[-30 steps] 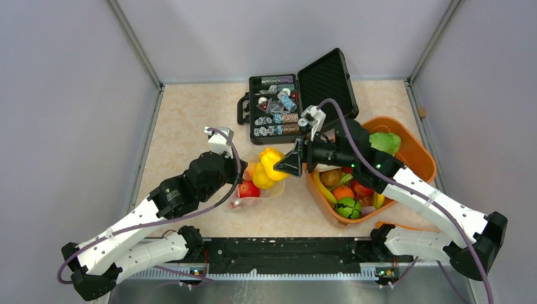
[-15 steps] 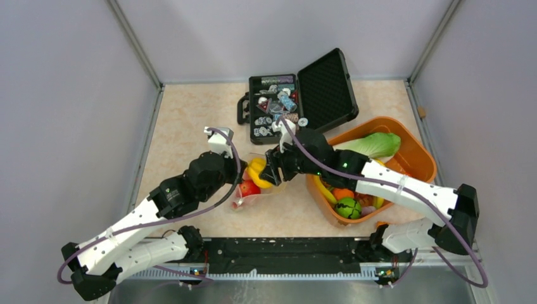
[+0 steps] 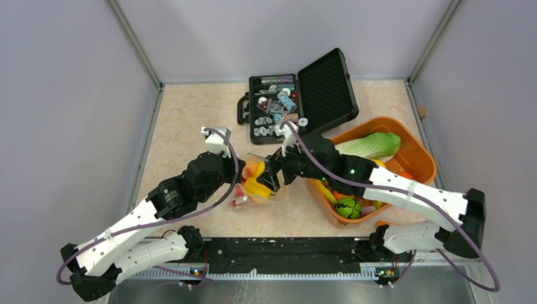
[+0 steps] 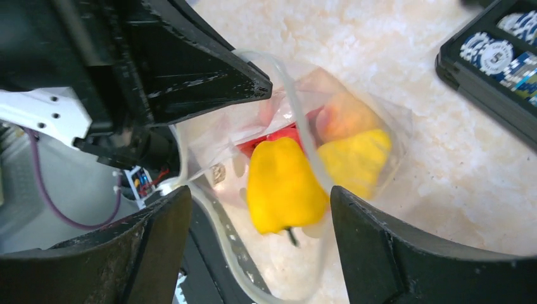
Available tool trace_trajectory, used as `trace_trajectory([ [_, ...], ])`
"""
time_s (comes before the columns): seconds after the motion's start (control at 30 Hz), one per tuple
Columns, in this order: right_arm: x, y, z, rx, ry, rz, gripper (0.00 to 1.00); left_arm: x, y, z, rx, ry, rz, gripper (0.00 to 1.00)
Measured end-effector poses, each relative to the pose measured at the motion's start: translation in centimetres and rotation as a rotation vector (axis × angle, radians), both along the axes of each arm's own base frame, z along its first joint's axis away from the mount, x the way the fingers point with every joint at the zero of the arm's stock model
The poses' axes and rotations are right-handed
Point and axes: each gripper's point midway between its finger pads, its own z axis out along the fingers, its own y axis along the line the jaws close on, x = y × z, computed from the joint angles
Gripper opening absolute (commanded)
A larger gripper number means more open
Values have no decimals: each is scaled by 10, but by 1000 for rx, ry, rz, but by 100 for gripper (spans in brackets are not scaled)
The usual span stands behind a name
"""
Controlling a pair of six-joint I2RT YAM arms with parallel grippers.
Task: Place the food in the zip-top bag and seal the zipper
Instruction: Place the fake vegetable in the zipper food storage bag, then adjust the zipper food storage bag at the center of the board.
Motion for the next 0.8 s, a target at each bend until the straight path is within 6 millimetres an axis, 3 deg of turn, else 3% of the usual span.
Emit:
trace_trajectory([
  [0.17,-5,-21,39,113,-66,-26,75,0,2,2,-6,-4,11,0],
  [0.27,1,-33,58,172,-100,-96,66,0,2,2,-8,-3,13,0],
  [0.4,7,-54,60,185,-85,-204,64,0,2,2,-9,-2,13,0],
  [0.57,3,-50,29,118,36,-230,64,1,2,2,-8,-3,16,0],
  [0.8,-3,-43,-43,-33,209,-269,56,1,2,1,-10,0,17,0],
])
